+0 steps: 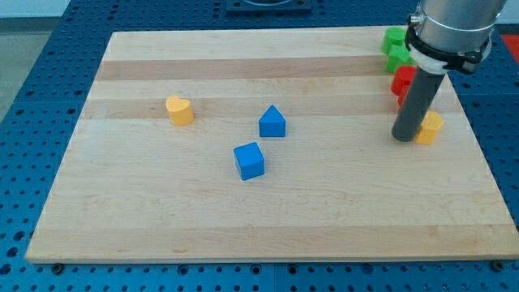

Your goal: Push the blue triangle closer to yellow hexagon

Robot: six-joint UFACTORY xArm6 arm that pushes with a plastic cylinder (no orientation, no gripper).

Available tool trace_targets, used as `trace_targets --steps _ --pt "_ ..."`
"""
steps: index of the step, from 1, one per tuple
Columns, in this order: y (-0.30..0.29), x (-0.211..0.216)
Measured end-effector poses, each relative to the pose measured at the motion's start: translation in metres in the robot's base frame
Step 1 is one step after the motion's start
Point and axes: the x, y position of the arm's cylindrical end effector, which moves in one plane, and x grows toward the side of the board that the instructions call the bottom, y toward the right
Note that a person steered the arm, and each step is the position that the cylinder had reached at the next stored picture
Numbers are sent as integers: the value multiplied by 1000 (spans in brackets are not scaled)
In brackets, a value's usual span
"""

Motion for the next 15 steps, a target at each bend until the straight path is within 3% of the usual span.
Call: trace_targets --steps 2,6,9,11,15 --pt "-37 0" --pt "-161 -63" --pt "-182 -63" --pt "-230 -64" --pt "-207 -27"
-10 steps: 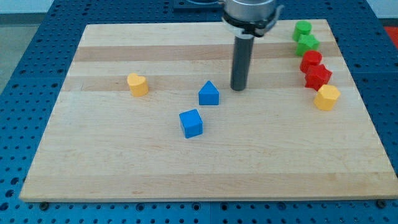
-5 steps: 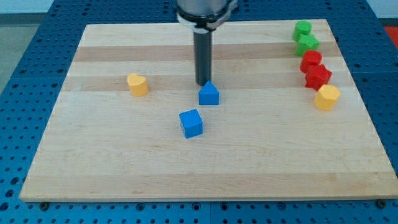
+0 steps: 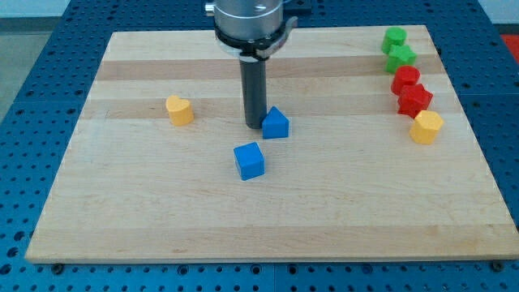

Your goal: Push the blue triangle closer to yellow hexagon

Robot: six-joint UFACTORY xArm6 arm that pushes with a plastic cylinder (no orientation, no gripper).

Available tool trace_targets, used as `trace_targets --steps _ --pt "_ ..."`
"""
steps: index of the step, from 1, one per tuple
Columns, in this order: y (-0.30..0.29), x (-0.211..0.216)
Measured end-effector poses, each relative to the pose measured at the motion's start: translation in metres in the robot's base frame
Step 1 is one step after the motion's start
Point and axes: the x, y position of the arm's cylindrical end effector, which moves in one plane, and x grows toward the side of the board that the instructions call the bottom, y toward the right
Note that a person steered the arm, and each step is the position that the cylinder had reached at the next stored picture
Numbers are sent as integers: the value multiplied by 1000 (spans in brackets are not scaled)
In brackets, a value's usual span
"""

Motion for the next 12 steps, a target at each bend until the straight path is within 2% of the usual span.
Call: trace_targets --steps 4,8,9,12 --pt "75 8" --pt "81 60" --pt "82 63" --pt "138 63"
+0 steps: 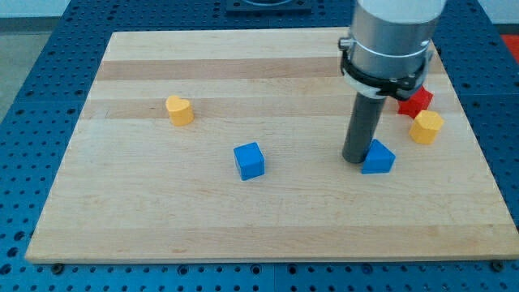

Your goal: Push the blue triangle closer to yellow hexagon

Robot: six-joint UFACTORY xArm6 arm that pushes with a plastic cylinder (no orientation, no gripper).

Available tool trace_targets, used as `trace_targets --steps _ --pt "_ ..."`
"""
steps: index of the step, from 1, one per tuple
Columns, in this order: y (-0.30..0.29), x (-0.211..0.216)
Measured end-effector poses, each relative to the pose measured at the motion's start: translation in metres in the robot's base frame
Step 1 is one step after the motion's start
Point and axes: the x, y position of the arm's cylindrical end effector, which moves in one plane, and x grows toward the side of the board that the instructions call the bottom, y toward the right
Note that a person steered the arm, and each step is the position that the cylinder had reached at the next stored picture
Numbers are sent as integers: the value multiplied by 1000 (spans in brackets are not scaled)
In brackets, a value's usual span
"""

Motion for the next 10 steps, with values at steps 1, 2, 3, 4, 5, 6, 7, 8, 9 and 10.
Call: trace_targets --steps 1,2,3,4,5,6,7,8,9,10 --pt "8 2" --pt "8 18" --pt "8 25" --pt "9 26" --pt "20 30" --pt "30 31" --pt "31 38" --pt "35 46" --pt "39 46" --pt "46 40"
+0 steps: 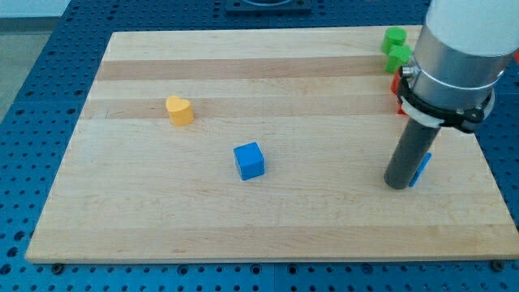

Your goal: Push the blue triangle closer to yellow hexagon

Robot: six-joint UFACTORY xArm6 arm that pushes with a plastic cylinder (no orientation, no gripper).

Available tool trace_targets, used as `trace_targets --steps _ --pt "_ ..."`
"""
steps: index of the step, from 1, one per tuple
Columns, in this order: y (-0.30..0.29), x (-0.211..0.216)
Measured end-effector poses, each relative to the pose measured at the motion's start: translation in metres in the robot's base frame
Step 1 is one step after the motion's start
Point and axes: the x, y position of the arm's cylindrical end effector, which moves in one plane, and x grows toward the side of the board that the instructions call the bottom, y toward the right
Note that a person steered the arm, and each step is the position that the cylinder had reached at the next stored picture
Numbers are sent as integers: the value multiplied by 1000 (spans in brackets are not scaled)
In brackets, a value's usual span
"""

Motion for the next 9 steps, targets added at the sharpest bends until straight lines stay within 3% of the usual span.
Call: trace_targets --steps 9 --pt "40 -29"
